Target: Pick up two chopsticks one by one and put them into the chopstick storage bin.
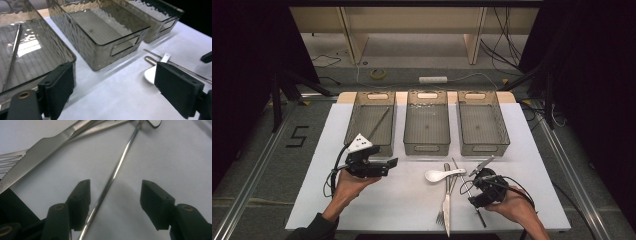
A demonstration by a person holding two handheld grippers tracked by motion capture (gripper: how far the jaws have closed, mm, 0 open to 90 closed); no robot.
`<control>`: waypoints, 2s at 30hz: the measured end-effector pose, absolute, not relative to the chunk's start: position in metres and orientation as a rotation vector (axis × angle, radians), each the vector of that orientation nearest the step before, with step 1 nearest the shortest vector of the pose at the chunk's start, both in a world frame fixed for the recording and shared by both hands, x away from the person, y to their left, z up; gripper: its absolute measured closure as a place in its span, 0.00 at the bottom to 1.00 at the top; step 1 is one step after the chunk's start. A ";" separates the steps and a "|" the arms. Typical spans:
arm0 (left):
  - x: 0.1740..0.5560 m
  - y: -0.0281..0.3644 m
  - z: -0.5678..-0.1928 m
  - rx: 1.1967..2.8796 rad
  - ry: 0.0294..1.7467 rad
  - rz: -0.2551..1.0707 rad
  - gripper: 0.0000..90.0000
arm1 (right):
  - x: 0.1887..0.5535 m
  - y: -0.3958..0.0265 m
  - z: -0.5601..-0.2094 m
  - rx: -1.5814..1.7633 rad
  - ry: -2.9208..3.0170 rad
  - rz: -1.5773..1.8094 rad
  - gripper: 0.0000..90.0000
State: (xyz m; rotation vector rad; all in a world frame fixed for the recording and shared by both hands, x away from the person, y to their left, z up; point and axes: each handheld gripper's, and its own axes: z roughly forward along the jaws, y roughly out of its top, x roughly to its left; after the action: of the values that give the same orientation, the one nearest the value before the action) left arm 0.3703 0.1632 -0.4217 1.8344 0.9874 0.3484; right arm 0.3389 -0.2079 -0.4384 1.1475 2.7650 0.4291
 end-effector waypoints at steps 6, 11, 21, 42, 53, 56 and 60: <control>0.360 0.163 -0.424 1.841 0.965 0.348 0.17 | 0.339 -0.203 -0.443 1.125 2.795 0.366 0.57; 0.355 0.163 -0.425 1.838 0.957 0.353 0.17 | 0.340 -0.200 -0.446 1.121 2.814 0.344 0.65; 0.349 0.161 -0.424 1.831 0.935 0.342 0.17 | 0.342 -0.199 -0.450 1.104 2.851 0.311 0.75; 0.347 0.159 -0.424 1.846 0.923 0.363 0.17 | 0.354 -0.199 -0.454 1.135 2.843 0.198 0.87; 0.346 0.158 -0.424 1.857 0.917 0.361 0.17 | 0.363 -0.205 -0.453 1.210 2.809 0.131 0.94; 0.346 0.158 -0.425 1.856 0.917 0.361 0.17 | 0.367 -0.215 -0.452 1.241 2.797 0.129 0.95; 0.346 0.158 -0.424 1.859 0.916 0.362 0.17 | 0.370 -0.220 -0.452 1.247 2.806 0.151 0.95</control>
State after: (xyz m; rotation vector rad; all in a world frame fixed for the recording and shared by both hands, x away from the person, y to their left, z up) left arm 0.3464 0.1575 -0.4245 1.8588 0.9159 0.3615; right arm 0.3696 -0.2205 -0.4523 1.2474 2.8064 0.1506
